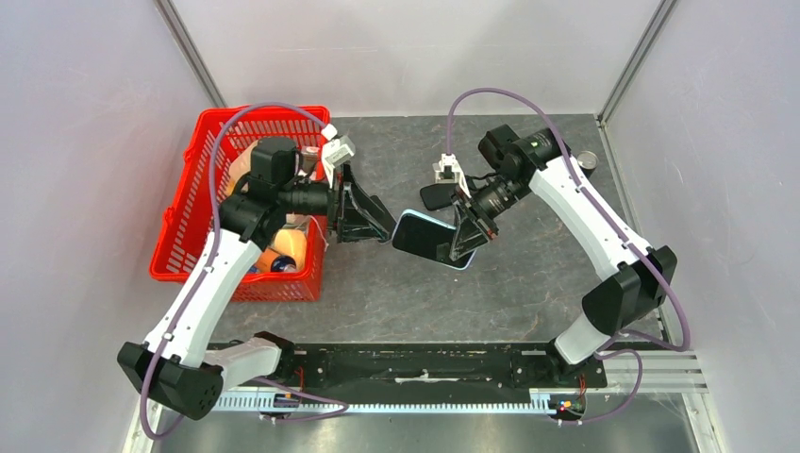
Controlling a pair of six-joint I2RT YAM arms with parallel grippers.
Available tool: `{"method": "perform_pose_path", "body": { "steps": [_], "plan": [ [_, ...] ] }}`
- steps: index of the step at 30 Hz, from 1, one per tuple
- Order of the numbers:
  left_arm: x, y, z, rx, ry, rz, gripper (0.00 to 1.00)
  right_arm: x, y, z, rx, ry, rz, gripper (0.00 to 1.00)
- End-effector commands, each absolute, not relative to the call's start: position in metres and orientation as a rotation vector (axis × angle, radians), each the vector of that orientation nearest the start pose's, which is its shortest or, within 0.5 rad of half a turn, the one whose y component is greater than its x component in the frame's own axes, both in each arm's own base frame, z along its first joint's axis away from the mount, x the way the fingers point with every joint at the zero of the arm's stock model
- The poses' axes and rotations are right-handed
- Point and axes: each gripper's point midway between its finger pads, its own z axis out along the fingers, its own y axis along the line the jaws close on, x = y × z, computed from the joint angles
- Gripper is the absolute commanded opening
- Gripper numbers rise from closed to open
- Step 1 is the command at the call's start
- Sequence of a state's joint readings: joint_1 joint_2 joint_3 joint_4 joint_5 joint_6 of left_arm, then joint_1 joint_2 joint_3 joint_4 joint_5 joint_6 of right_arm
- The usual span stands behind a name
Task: Take the phone out of the phone case
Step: Remove the phone case from the phone.
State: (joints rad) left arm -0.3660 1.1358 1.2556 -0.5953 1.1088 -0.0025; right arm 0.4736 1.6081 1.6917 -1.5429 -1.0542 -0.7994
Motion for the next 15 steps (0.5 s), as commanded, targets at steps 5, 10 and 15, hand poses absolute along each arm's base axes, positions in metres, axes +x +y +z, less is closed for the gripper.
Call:
{"method": "perform_pose_path", "body": {
  "steps": [5, 10, 15],
  "plan": [
    [0.175, -0.247, 0.353, 0.885, 1.78, -1.585, 0.67, 0.166, 0.25, 0.292, -1.533, 1.867, 1.527, 0.0],
    [0.176, -0.249, 0.348, 0.866, 1.797, -1.58, 0.61, 0.167, 0.249, 0.292, -1.529, 1.873, 1.527, 0.0],
    [0.177, -0.252, 0.345, 0.87, 1.801, -1.572, 0.58, 0.168, 0.25, 0.291, -1.529, 1.873, 1.527, 0.0]
  ]
}}
